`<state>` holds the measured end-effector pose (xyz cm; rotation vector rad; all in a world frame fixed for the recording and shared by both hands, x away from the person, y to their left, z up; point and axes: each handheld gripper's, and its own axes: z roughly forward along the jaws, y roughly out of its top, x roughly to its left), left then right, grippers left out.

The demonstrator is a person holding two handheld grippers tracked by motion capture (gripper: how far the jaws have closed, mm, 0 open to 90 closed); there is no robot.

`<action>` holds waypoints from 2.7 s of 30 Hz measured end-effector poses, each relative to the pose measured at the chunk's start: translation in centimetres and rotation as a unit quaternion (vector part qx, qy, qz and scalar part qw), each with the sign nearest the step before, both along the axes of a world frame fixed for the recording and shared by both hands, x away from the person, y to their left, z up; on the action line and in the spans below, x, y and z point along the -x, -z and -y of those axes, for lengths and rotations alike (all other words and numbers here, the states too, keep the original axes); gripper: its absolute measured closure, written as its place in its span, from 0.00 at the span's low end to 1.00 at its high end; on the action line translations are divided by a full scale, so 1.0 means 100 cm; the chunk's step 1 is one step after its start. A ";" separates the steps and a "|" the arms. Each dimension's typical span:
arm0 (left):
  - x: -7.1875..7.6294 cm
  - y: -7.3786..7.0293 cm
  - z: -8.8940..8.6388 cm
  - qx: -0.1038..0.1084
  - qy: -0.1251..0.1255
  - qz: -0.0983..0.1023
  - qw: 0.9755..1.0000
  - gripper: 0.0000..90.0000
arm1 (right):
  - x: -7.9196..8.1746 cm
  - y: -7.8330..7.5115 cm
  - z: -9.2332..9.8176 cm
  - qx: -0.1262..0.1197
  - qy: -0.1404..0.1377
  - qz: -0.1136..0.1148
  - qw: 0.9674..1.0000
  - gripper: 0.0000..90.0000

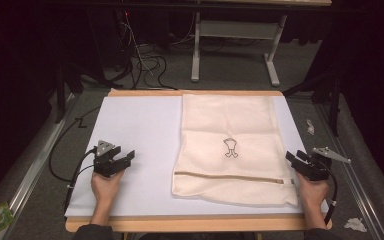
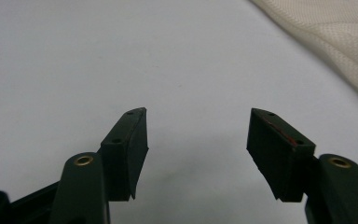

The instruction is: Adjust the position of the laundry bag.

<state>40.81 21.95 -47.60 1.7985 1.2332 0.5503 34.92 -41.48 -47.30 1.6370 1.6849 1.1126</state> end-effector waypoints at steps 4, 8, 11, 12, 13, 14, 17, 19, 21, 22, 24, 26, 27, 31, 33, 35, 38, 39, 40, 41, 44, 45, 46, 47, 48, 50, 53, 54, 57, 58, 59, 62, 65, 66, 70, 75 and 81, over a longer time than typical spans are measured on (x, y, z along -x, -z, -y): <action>0.002 -0.002 0.009 -0.003 0.016 -0.001 1.000 0.43 | 0.001 -0.002 -0.005 0.022 -0.005 0.001 1.000 0.53; 0.001 -0.004 0.026 -0.022 0.048 -0.021 0.998 0.43 | 0.005 -0.004 -0.008 0.027 -0.024 -0.006 0.999 0.58; 0.000 -0.005 0.033 -0.026 0.058 -0.025 0.998 0.43 | 0.008 -0.006 -0.008 0.023 -0.021 -0.010 0.999 0.57; 0.000 -0.007 0.038 -0.012 0.070 -0.027 0.997 0.43 | 0.008 -0.006 -0.007 0.020 -0.020 -0.015 0.999 0.56; 0.000 -0.007 0.038 -0.012 0.070 -0.027 0.997 0.43 | 0.008 -0.006 -0.007 0.021 -0.020 -0.021 0.999 0.56; 0.002 -0.009 0.044 -0.014 0.079 -0.029 0.996 0.43 | 0.008 -0.006 -0.007 0.028 -0.022 -0.024 0.999 0.56; 0.003 -0.012 0.055 -0.006 0.099 -0.038 0.994 0.42 | 0.010 -0.007 -0.007 0.031 -0.027 -0.032 0.999 0.55; 0.005 -0.015 0.063 -0.011 0.109 -0.039 0.993 0.42 | 0.013 -0.010 -0.008 0.031 -0.030 -0.028 0.999 0.55; 0.007 -0.018 0.071 -0.014 0.121 -0.038 0.992 0.41 | 0.017 -0.013 -0.009 0.029 -0.035 -0.023 0.999 0.55; 0.008 -0.019 0.074 -0.009 0.126 -0.040 0.991 0.41 | 0.018 -0.014 -0.010 0.030 -0.038 -0.024 0.999 0.55; 0.009 -0.020 0.080 -0.012 0.130 -0.043 0.990 0.40 | 0.019 -0.015 -0.012 0.033 -0.042 -0.033 0.998 0.55; 0.009 -0.019 0.085 -0.019 0.133 -0.044 0.990 0.40 | 0.020 -0.016 -0.013 0.036 -0.044 -0.034 0.998 0.55; 0.010 -0.018 0.091 -0.027 0.134 -0.049 0.989 0.40 | 0.022 -0.015 -0.015 0.035 -0.048 -0.041 0.997 0.60; 0.012 -0.015 0.098 -0.021 0.142 -0.054 0.988 0.39 | 0.025 -0.016 -0.017 0.042 -0.055 -0.043 0.997 0.62; 0.013 -0.014 0.099 -0.020 0.142 -0.058 0.988 0.39 | 0.025 -0.015 -0.018 0.043 -0.058 -0.051 0.996 0.62; 0.013 -0.013 0.101 -0.016 0.144 -0.068 0.987 0.39 | 0.025 -0.013 -0.020 0.044 -0.058 -0.058 0.996 0.61; 0.013 -0.013 0.105 -0.009 0.145 -0.074 0.987 0.39 | 0.023 -0.011 -0.021 0.041 -0.061 -0.067 0.995 0.61; 0.013 -0.013 0.105 -0.009 0.145 -0.074 0.987 0.39 | 0.023 -0.011 -0.021 0.041 -0.061 -0.067 0.995 0.61; 0.015 -0.015 0.113 -0.039 0.151 -0.064 0.986 0.39 | 0.023 -0.011 -0.022 0.041 -0.063 -0.069 0.995 0.62; 0.016 -0.016 0.118 -0.044 0.160 -0.064 0.984 0.40 | 0.023 -0.011 -0.022 0.044 -0.063 -0.070 0.995 0.62; 0.016 -0.017 0.132 -0.051 0.175 -0.067 0.981 0.40 | 0.024 -0.010 -0.025 0.044 -0.065 -0.078 0.994 0.62; 0.015 -0.017 0.136 -0.051 0.176 -0.068 0.981 0.40 | 0.023 -0.009 -0.026 0.049 -0.068 -0.077 0.993 0.62; 0.015 -0.017 0.136 -0.051 0.176 -0.068 0.981 0.40 | 0.023 -0.009 -0.026 0.049 -0.068 -0.077 0.993 0.62; 0.014 -0.017 0.139 -0.052 0.175 -0.069 0.981 0.40 | 0.023 -0.009 -0.027 0.050 -0.066 -0.079 0.993 0.61; 0.012 -0.017 0.145 -0.046 0.174 -0.076 0.981 0.40 | 0.022 -0.009 -0.027 0.053 -0.068 -0.079 0.993 0.60; 0.010 -0.017 0.148 -0.047 0.175 -0.081 0.980 0.40 | 0.022 -0.009 -0.028 0.053 -0.062 -0.083 0.993 0.59; 0.004 -0.015 0.158 -0.059 0.177 -0.104 0.977 0.39 | 0.021 -0.011 -0.029 0.060 -0.055 -0.083 0.993 0.56; 0.003 -0.014 0.161 -0.063 0.179 -0.107 0.976 0.39 | 0.020 -0.010 -0.029 0.057 -0.058 -0.088 0.993 0.55; -0.001 -0.012 0.167 -0.064 0.180 -0.115 0.975 0.38 | 0.016 -0.007 -0.028 0.056 -0.058 -0.100 0.992 0.53; -0.001 -0.012 0.167 -0.064 0.180 -0.115 0.975 0.38 | 0.015 -0.006 -0.029 0.054 -0.055 -0.104 0.992 0.52; -0.002 -0.011 0.168 -0.062 0.178 -0.118 0.975 0.38 | 0.015 -0.006 -0.029 0.054 -0.055 -0.104 0.992 0.52; -0.004 -0.011 0.170 -0.058 0.173 -0.108 0.977 0.40 | 0.011 -0.004 -0.030 0.050 -0.062 -0.117 0.990 0.57; -0.006 -0.010 0.170 -0.053 0.172 -0.112 0.977 0.43 | 0.010 -0.004 -0.032 0.053 -0.062 -0.119 0.990 0.59; -0.007 -0.010 0.170 -0.054 0.172 -0.113 0.977 0.44 | 0.009 -0.004 -0.032 0.055 -0.062 -0.121 0.989 0.60; -0.008 -0.006 0.173 -0.056 0.171 -0.119 0.977 0.46 | 0.008 -0.004 -0.032 0.055 -0.061 -0.124 0.989 0.64; -0.009 -0.006 0.174 -0.061 0.169 -0.114 0.977 0.55 | 0.008 -0.004 -0.031 0.056 -0.061 -0.126 0.989 0.71; -0.009 -0.007 0.174 -0.075 0.175 -0.103 0.976 0.88 | 0.006 -0.004 -0.034 0.068 -0.083 -0.128 0.986 0.90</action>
